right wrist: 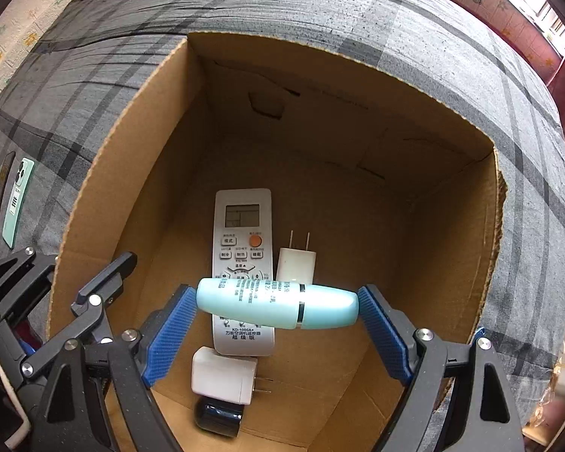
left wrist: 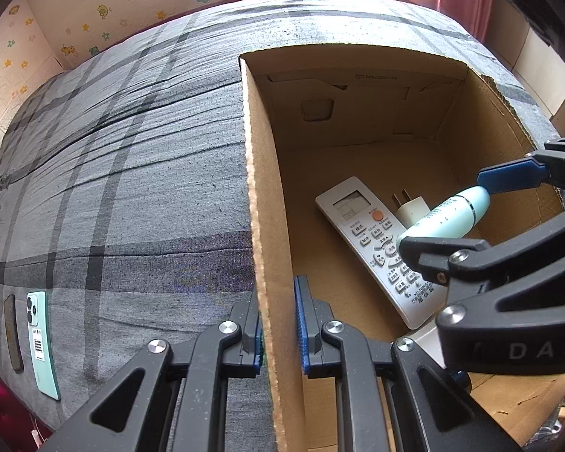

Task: Organize rigid objects
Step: 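Lift the mint-green cylinder with the right tool over the box, then lower the cylinder into the box and open the right tool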

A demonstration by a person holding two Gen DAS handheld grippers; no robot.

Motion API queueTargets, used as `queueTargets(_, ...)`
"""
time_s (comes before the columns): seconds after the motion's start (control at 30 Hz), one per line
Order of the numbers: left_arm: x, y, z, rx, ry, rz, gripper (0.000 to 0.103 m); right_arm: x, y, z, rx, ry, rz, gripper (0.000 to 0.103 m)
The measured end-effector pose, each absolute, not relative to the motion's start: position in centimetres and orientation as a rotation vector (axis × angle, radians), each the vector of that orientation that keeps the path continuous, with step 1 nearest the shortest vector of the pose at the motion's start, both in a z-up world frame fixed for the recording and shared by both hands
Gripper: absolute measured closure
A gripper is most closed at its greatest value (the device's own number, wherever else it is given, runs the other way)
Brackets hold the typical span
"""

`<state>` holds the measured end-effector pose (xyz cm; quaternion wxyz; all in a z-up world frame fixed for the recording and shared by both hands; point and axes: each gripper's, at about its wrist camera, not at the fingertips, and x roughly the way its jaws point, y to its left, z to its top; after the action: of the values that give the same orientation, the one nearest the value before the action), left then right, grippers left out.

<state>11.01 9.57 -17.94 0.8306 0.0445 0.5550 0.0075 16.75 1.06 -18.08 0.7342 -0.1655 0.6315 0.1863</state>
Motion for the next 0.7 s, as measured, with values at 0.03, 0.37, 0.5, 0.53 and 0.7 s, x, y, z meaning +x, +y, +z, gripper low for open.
queueTargets(0.03, 11.0, 9.6, -17.9, 0.095, 1.177, 0.016, 0.088, 16.8, 1.1, -18.4, -0.365, 1.395, 0.407, 0.013)
queueTargets(0.37, 11.1, 9.5, -18.0, 0.103, 1.178, 0.019, 0.088, 17.1, 0.5, -19.6, -0.344, 1.405, 0.393, 0.013)
queueTargets(0.5, 11.1, 9.4, -17.9, 0.103, 1.178, 0.020, 0.088, 17.3, 0.4, -19.7, -0.339, 1.404, 0.386, 0.013)
queueTargets(0.53, 11.1, 9.4, -17.9, 0.103, 1.178, 0.020, 0.088, 17.3, 0.4, -19.8, -0.339, 1.404, 0.386, 0.013)
queueTargets(0.7, 11.1, 9.4, -17.9, 0.103, 1.177, 0.020, 0.088, 17.5, 0.7, -19.7, -0.332, 1.403, 0.386, 0.013)
